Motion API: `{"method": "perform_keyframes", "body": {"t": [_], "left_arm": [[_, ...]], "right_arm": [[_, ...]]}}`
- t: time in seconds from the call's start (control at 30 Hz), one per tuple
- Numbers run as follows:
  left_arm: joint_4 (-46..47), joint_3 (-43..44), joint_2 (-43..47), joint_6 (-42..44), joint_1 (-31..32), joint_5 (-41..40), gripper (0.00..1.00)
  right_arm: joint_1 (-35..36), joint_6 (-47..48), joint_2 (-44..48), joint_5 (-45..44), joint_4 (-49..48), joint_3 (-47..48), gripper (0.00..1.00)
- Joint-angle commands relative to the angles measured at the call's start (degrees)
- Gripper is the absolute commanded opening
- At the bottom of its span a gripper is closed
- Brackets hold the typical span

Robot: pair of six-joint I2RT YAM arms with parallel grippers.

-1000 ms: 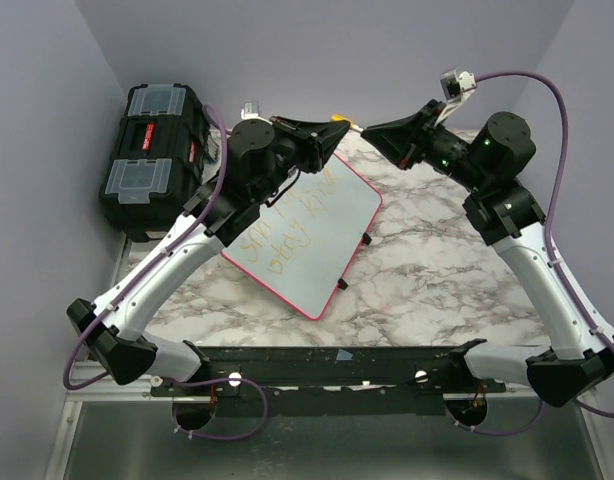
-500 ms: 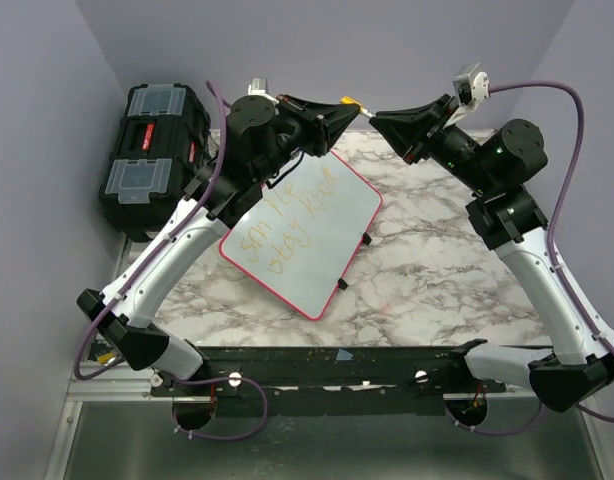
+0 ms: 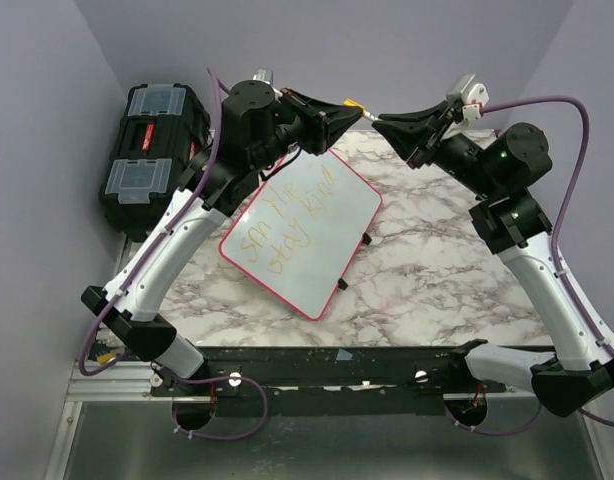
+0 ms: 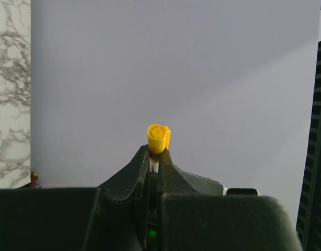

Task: Write a sentence on the whiteboard
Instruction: Insert the whiteboard marker without the cap into the pen cap.

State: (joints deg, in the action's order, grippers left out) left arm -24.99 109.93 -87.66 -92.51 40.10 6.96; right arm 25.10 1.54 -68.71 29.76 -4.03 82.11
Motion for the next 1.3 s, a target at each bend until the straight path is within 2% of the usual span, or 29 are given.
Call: {"method": "perform_keyframes", "body": {"t": [0.0, 0.17, 0.37, 0.53, 0.67, 0.73, 0.83, 1.0, 1.13, 1.27], "left_arm": [[-4.0, 1.5, -2.3, 1.4, 5.0, 24.2, 0.00], [-7.9, 3.3, -3.4, 2.9, 5.0, 27.1, 0.00], [-9.2, 4.9, -4.1, 3.6, 4.9, 30.6, 0.00], [-10.7, 5.9, -4.0, 4.5, 4.9, 31.4, 0.00], [-10.1, 3.4, -2.0, 5.4, 4.3, 30.6, 0.00], [-8.6, 0.4, -0.3, 5.4, 3.9, 30.2, 0.10], [-7.6, -3.6, 2.6, 5.8, 2.9, 29.3, 0.38], [-7.2, -10.8, 8.8, 7.7, 0.0, 25.7, 0.65], [-8.4, -16.5, 13.8, 9.8, -3.1, 22.9, 0.75], [-10.3, -21.7, 18.6, 12.1, -6.7, 19.9, 0.77]], "right_arm": [[3.4, 4.3, -2.9, 3.7, 3.7, -1.9, 0.01], [4.3, 7.1, -2.1, 0.7, 3.9, -2.8, 0.01], [7.7, 14.5, -2.7, -4.5, 9.5, -1.9, 0.01], [8.7, 13.8, -2.3, -6.7, 7.8, -2.7, 0.01], [8.7, 12.3, -1.1, -10.1, 6.0, -4.2, 0.01], [8.7, 11.9, -0.6, -12.4, 6.0, -4.8, 0.01], [8.7, 11.2, 0.3, -15.8, 6.2, -6.0, 0.01], [8.7, 8.5, 2.8, -20.9, 7.3, -8.7, 0.01], [8.8, 4.8, 6.3, -25.2, 8.9, -11.4, 0.01], [8.7, 0.2, 8.3, -31.3, 16.2, -11.9, 0.01]]}}
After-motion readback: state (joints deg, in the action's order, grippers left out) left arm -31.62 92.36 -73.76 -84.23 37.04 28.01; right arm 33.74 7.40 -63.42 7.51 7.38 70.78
